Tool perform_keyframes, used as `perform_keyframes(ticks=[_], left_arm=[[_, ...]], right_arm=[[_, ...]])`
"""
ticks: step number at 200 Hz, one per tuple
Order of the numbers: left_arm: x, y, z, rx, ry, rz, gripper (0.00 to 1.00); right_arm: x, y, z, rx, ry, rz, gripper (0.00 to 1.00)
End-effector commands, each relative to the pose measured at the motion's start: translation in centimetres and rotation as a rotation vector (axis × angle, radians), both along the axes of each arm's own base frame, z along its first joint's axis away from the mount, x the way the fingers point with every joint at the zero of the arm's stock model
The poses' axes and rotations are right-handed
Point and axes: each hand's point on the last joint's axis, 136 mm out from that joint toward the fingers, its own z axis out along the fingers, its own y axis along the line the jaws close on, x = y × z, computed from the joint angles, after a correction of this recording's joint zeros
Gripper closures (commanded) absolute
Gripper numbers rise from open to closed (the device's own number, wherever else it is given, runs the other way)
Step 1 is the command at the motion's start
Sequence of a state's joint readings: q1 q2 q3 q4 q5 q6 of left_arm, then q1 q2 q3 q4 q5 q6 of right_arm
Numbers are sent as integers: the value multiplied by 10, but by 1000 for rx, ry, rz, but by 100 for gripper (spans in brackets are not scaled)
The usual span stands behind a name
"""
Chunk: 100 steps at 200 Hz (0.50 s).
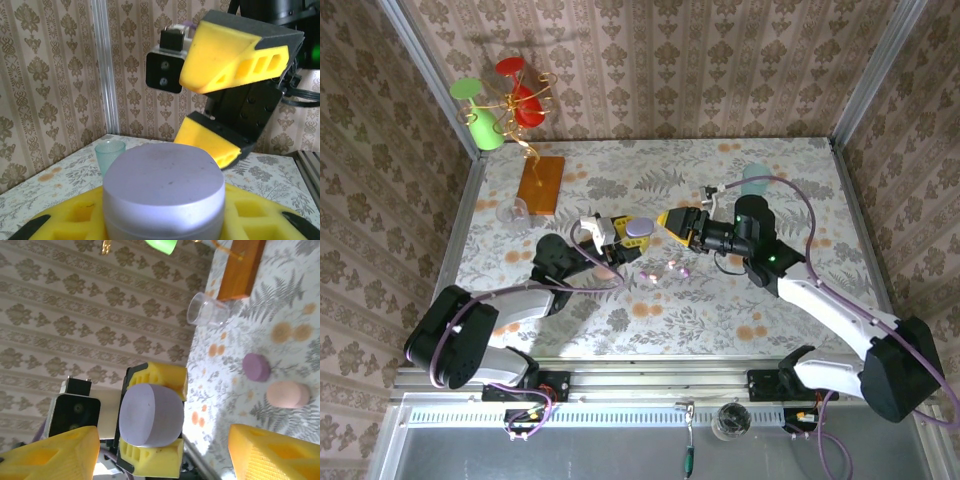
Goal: Insert the wireless bluetooth earbuds into the charging case
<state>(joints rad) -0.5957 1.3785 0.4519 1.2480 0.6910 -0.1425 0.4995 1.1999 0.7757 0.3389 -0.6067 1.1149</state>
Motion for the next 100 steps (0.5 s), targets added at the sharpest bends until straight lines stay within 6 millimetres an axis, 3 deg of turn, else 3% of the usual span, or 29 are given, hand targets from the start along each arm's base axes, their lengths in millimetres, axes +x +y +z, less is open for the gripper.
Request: perform_keyframes(ticks=[1,81,100], left_arm=[[-5,-1,22,-51,-43,-9,77],[-7,-7,27,-62,-70,23,77],[-6,-7,24,-59,-69,37,77]], right_arm=[[-10,12,31,177,-14,95,31],[-9,35,22,276,80,165,35],[-9,33,19,276,91,154,46]])
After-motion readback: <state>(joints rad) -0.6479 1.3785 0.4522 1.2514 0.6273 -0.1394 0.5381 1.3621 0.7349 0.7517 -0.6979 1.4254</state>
